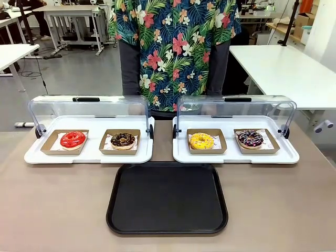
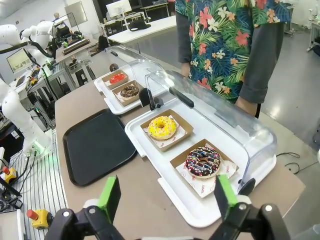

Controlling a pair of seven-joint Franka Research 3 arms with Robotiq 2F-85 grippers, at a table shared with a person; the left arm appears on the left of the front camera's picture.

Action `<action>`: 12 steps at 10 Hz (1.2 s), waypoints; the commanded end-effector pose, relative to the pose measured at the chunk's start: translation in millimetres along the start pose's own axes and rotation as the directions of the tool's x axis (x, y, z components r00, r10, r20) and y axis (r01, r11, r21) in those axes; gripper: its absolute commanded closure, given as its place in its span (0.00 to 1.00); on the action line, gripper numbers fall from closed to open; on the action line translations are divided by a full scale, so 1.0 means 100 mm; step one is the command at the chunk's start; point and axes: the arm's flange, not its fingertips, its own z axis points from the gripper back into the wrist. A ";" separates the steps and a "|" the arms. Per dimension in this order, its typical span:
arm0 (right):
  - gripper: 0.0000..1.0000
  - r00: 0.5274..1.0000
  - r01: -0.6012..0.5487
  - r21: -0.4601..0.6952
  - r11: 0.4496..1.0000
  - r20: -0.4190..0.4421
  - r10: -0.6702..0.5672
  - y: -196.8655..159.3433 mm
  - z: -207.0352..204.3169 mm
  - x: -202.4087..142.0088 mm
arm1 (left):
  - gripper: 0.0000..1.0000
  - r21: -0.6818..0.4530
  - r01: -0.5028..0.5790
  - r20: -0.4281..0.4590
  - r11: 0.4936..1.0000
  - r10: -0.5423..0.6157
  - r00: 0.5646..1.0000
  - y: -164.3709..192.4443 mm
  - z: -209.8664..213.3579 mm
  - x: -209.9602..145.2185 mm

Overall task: Move the fourth donut from the left to the tray.
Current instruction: Pick up the Paper togo box containing the Donut indicated by the person and place it on the Handle tray.

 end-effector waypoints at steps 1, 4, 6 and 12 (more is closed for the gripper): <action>0.00 1.000 -0.016 0.003 1.000 0.023 0.016 0.00 -0.01 0.01 | 0.00 -0.004 0.004 0.003 1.000 -0.004 1.000 0.01 0.01 0.01; 0.00 1.000 -0.016 0.003 1.000 0.023 0.016 0.00 -0.01 0.01 | 0.00 -0.004 0.004 0.003 1.000 -0.004 1.000 0.01 0.01 0.01; 0.00 1.000 -0.016 0.003 1.000 0.023 0.016 0.00 -0.01 0.01 | 0.00 -0.004 0.004 0.003 1.000 -0.004 1.000 0.01 0.01 0.01; 0.00 1.000 -0.016 0.003 1.000 0.023 0.016 0.00 -0.01 0.01 | 0.00 -0.004 0.004 0.003 1.000 -0.004 1.000 0.01 0.01 0.01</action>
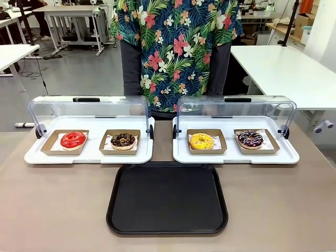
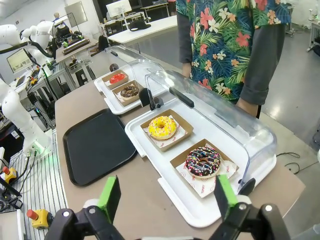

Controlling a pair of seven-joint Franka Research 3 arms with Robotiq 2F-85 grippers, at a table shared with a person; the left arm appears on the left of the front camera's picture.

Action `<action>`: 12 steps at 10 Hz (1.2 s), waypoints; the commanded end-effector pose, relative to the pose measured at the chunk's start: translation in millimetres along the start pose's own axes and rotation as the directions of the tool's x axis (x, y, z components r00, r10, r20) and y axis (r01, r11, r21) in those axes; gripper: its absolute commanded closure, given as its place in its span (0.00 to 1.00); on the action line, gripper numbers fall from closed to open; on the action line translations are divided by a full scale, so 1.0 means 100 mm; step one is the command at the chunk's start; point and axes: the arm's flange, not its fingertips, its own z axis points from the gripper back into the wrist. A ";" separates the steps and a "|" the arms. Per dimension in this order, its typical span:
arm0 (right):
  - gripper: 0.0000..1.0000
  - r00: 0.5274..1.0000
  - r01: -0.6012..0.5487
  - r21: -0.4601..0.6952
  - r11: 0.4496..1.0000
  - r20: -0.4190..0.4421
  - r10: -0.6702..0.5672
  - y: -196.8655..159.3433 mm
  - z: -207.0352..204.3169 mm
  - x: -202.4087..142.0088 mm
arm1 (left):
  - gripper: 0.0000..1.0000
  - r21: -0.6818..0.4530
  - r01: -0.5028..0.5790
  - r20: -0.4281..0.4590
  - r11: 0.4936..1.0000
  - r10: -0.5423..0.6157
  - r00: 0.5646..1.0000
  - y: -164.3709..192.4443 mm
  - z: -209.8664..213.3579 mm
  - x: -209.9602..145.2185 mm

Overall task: Move the fourth donut from the left to the tray.
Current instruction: Pick up the Paper togo box containing the Donut indicated by the person and place it on the Handle tray.

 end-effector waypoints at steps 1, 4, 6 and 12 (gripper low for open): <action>0.00 1.000 -0.016 0.003 1.000 0.023 0.016 0.00 -0.01 0.01 | 0.00 -0.004 0.004 0.003 1.000 -0.004 1.000 0.01 0.01 0.01; 0.00 1.000 -0.016 0.003 1.000 0.023 0.016 0.00 -0.01 0.01 | 0.00 -0.004 0.004 0.003 1.000 -0.004 1.000 0.01 0.01 0.01; 0.00 1.000 -0.016 0.003 1.000 0.023 0.016 0.00 -0.01 0.01 | 0.00 -0.004 0.004 0.003 1.000 -0.004 1.000 0.01 0.01 0.01; 0.00 1.000 -0.016 0.003 1.000 0.023 0.016 0.00 -0.01 0.01 | 0.00 -0.004 0.004 0.003 1.000 -0.004 1.000 0.01 0.01 0.01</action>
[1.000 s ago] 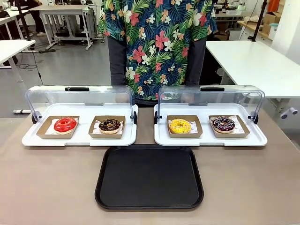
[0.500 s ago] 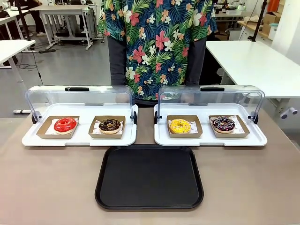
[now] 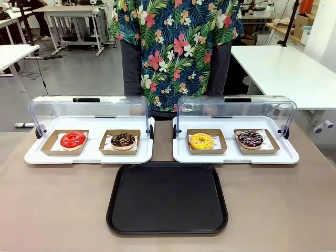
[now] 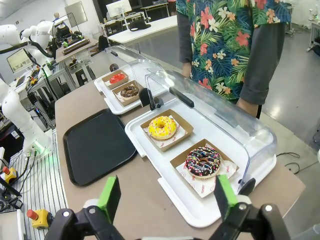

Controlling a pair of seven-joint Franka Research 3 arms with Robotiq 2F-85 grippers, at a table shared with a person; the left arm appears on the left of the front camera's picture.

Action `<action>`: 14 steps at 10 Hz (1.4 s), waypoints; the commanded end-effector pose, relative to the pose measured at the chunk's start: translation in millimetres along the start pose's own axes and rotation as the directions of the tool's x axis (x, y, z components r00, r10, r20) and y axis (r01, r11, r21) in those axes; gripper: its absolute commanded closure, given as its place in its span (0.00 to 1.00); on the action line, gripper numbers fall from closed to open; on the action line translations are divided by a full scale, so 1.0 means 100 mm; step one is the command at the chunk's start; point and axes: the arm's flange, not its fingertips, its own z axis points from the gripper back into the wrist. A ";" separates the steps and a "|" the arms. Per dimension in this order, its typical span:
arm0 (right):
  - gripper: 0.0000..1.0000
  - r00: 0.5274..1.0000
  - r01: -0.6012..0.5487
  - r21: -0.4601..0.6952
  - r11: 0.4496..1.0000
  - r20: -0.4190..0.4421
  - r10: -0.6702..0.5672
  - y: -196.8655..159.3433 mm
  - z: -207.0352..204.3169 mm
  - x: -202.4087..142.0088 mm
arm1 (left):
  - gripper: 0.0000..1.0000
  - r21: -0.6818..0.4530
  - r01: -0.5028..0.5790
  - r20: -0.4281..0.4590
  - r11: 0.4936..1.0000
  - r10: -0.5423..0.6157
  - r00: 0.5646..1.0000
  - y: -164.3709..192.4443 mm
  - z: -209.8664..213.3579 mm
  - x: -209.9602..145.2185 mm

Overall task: Move the fourth donut from the left to the tray.
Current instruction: Pick up the Paper togo box containing the Donut indicated by the person and place it on the Handle tray.

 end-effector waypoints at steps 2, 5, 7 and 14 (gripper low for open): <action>0.00 1.000 -0.016 0.003 1.000 0.023 0.016 0.00 -0.01 0.01 | 0.00 -0.004 0.004 0.003 1.000 -0.004 1.000 0.01 0.01 0.01; 0.00 1.000 -0.016 0.003 1.000 0.023 0.016 0.00 -0.01 0.01 | 0.00 -0.004 0.004 0.003 1.000 -0.004 1.000 0.01 0.01 0.01; 0.00 1.000 -0.016 0.003 1.000 0.023 0.016 0.00 -0.01 0.01 | 0.00 -0.004 0.004 0.003 1.000 -0.004 1.000 0.01 0.01 0.01; 0.00 1.000 -0.016 0.003 1.000 0.023 0.016 0.00 -0.01 0.01 | 0.00 -0.004 0.004 0.003 1.000 -0.004 1.000 0.01 0.01 0.01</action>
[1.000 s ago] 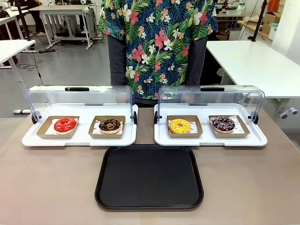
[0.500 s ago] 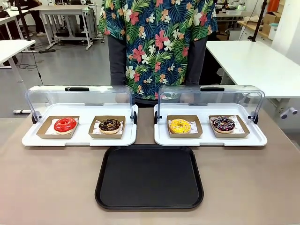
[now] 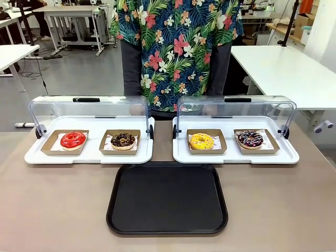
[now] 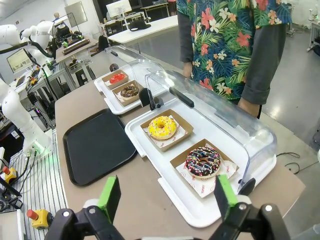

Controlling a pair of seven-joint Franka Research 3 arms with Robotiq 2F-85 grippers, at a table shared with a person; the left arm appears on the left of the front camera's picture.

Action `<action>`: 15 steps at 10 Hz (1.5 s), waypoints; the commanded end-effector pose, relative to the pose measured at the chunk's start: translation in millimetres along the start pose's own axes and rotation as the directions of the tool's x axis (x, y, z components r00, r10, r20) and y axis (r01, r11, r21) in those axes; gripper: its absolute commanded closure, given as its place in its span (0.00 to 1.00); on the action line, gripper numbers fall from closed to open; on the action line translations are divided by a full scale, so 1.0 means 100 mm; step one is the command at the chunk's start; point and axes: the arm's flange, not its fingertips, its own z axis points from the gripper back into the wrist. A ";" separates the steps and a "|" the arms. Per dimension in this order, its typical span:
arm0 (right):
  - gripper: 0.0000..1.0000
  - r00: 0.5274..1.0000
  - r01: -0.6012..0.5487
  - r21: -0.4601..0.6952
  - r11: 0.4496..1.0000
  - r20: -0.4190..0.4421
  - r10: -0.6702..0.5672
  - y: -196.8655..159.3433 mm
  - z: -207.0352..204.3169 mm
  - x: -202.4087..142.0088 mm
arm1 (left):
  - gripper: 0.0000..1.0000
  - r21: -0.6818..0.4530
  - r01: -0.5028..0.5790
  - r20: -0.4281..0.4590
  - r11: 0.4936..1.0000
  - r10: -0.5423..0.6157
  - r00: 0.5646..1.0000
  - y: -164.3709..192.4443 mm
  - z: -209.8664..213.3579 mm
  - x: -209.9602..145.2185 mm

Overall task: Move the fourth donut from the left to the tray.
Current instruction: Pick up the Paper togo box containing the Donut indicated by the person and place it on the Handle tray.

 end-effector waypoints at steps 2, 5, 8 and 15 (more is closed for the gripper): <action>0.00 1.000 -0.016 0.003 1.000 0.023 0.016 0.00 -0.01 0.01 | 0.00 -0.004 0.004 0.003 1.000 -0.004 1.000 0.01 0.01 0.01; 0.00 1.000 -0.016 0.003 1.000 0.023 0.016 0.00 -0.01 0.01 | 0.00 -0.004 0.004 0.003 1.000 -0.004 1.000 0.01 0.01 0.01; 0.00 1.000 -0.016 0.003 1.000 0.023 0.016 0.00 -0.01 0.01 | 0.00 -0.004 0.004 0.003 1.000 -0.004 1.000 0.01 0.01 0.01; 0.00 1.000 -0.016 0.003 1.000 0.023 0.016 0.00 -0.01 0.01 | 0.00 -0.004 0.004 0.003 1.000 -0.004 1.000 0.01 0.01 0.01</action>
